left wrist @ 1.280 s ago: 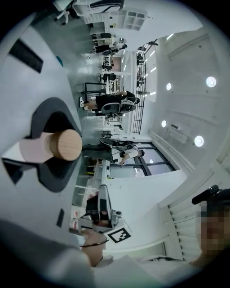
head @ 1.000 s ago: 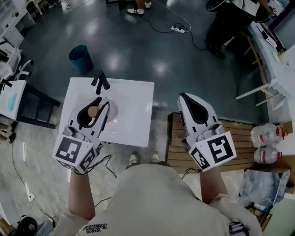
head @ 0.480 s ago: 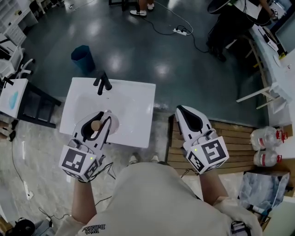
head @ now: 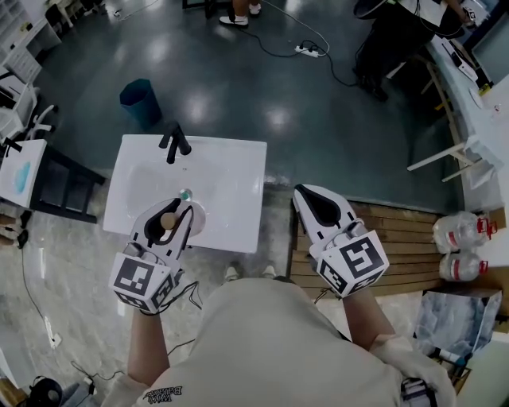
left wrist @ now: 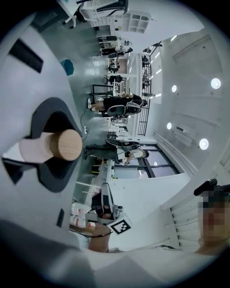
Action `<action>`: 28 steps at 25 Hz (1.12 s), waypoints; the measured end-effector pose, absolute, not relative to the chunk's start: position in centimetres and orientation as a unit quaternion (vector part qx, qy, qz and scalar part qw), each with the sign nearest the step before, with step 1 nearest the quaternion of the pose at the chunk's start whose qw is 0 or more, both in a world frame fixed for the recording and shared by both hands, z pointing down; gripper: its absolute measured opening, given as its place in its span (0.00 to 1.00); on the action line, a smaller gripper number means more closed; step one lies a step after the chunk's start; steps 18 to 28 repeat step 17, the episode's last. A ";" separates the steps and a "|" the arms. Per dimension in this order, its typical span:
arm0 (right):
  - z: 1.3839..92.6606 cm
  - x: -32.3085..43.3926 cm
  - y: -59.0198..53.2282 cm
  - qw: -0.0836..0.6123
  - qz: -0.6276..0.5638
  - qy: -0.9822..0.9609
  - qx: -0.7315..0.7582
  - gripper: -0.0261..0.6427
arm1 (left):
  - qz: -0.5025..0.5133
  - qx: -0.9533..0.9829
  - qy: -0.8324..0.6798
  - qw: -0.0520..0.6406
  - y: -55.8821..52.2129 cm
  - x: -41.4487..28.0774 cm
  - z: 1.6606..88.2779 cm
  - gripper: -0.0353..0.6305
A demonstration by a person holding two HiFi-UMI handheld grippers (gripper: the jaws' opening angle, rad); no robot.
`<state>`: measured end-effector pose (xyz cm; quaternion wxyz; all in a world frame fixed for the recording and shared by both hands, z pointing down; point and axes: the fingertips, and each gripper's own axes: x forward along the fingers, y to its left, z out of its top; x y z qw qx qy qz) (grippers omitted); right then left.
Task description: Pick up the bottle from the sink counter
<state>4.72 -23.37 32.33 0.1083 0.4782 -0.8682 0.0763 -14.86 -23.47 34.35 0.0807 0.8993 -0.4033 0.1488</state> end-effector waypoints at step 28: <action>31.8 4.0 -22.4 0.123 0.061 -0.864 0.485 0.03 | 0.144 0.900 -0.405 0.076 -23.3 -15.1 33.3 0.20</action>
